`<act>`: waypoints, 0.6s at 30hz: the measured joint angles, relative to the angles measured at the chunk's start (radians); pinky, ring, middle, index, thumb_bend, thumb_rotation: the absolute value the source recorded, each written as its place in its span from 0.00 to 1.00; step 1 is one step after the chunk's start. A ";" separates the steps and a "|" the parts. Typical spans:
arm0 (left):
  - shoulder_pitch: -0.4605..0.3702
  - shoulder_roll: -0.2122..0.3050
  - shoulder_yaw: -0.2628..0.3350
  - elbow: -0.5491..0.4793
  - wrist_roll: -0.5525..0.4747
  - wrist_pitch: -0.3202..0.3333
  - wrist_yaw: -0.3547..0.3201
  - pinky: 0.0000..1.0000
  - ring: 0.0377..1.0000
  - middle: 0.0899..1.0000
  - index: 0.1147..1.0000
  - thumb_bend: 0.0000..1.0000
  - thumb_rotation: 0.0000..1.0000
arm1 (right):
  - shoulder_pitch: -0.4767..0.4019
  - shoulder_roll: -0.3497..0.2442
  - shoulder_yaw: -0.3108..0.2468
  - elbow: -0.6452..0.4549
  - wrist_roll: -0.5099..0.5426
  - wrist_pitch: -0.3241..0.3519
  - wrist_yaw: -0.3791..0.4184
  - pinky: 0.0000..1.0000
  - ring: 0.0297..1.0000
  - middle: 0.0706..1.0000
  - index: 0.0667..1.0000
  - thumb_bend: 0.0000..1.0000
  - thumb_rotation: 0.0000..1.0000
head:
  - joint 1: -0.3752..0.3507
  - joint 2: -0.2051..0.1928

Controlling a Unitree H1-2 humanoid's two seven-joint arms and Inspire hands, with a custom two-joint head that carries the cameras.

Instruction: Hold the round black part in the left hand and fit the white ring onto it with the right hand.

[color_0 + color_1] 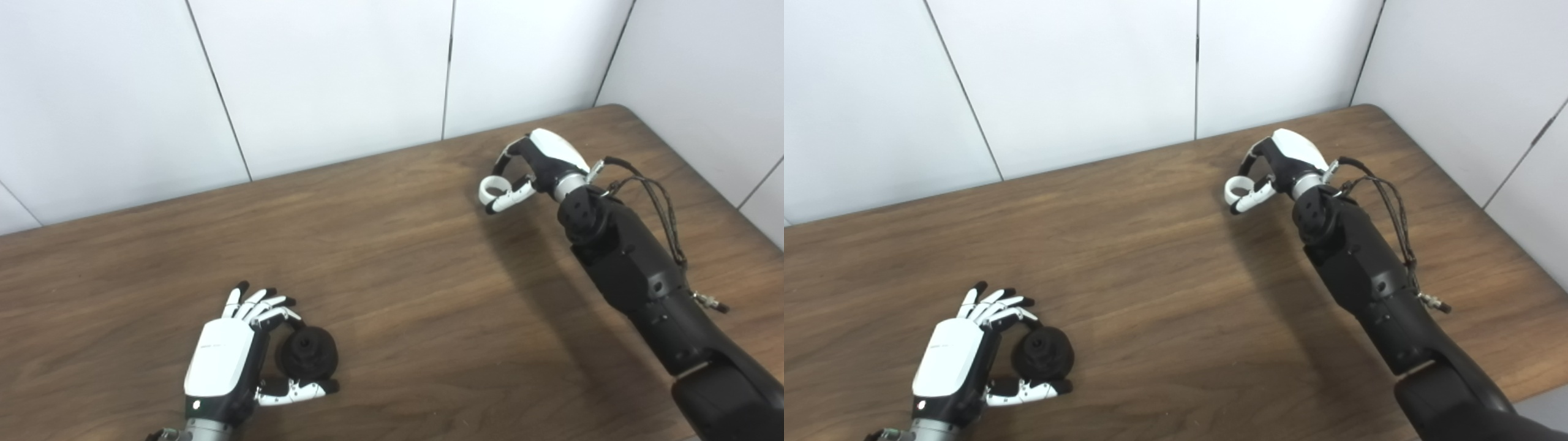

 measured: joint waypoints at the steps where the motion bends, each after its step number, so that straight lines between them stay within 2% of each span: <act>1: 0.000 -0.001 -0.001 0.000 0.001 0.000 0.002 1.00 0.86 0.75 0.42 0.52 0.05 | 0.004 0.000 0.003 -0.027 -0.002 0.000 0.017 1.00 0.98 0.80 0.45 0.52 0.13 | 0.003 0.000; 6: 0.000 -0.004 -0.007 0.000 0.004 0.000 0.004 1.00 0.87 0.75 0.42 0.52 0.05 | 0.026 0.000 0.043 -0.147 -0.033 0.002 0.089 0.93 0.97 0.80 0.45 0.52 0.13 | 0.025 0.002; 18: 0.000 -0.042 -0.025 -0.002 0.041 0.031 0.004 1.00 0.87 0.75 0.42 0.52 0.06 | 0.046 0.085 0.062 -0.447 -0.121 0.002 0.339 0.93 0.97 0.80 0.45 0.52 0.13 | 0.113 0.014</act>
